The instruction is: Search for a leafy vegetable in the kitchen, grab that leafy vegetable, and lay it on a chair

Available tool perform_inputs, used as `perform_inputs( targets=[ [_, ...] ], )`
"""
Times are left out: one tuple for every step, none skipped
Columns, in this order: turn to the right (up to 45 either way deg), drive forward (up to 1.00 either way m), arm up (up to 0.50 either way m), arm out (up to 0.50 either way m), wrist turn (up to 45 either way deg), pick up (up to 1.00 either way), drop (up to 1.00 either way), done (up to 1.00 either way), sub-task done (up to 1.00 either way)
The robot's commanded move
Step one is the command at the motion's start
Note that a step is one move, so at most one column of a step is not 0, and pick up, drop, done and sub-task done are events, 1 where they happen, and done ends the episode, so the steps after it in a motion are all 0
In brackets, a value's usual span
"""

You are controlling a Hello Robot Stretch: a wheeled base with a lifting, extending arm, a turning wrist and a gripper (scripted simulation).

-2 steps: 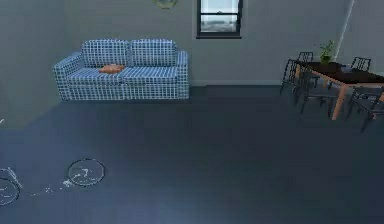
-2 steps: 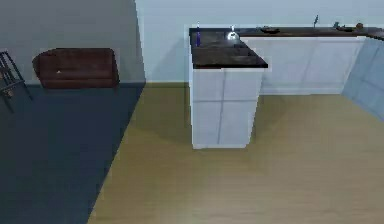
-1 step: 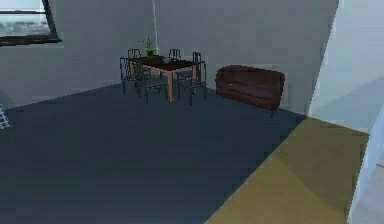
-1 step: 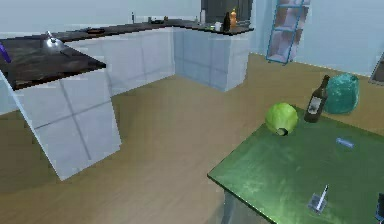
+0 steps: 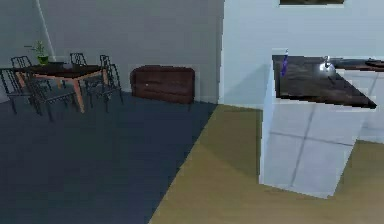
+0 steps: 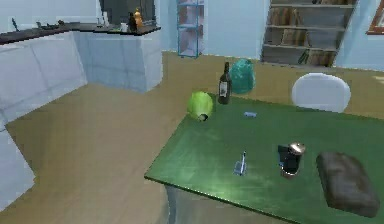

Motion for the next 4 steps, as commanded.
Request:
perform_inputs(
  targets=[
    [45.0,0.0,0.0,0.0,0.0,0.0,0.0,0.0,0.0],
    [9.0,0.0,0.0,0.0,0.0,0.0,0.0,0.0,0.0],
    [0.0,0.6,0.0,0.0,0.0,0.0,0.0,0.0,0.0],
    [9.0,0.0,0.0,0.0,0.0,0.0,0.0,0.0,0.0]
  ],
)
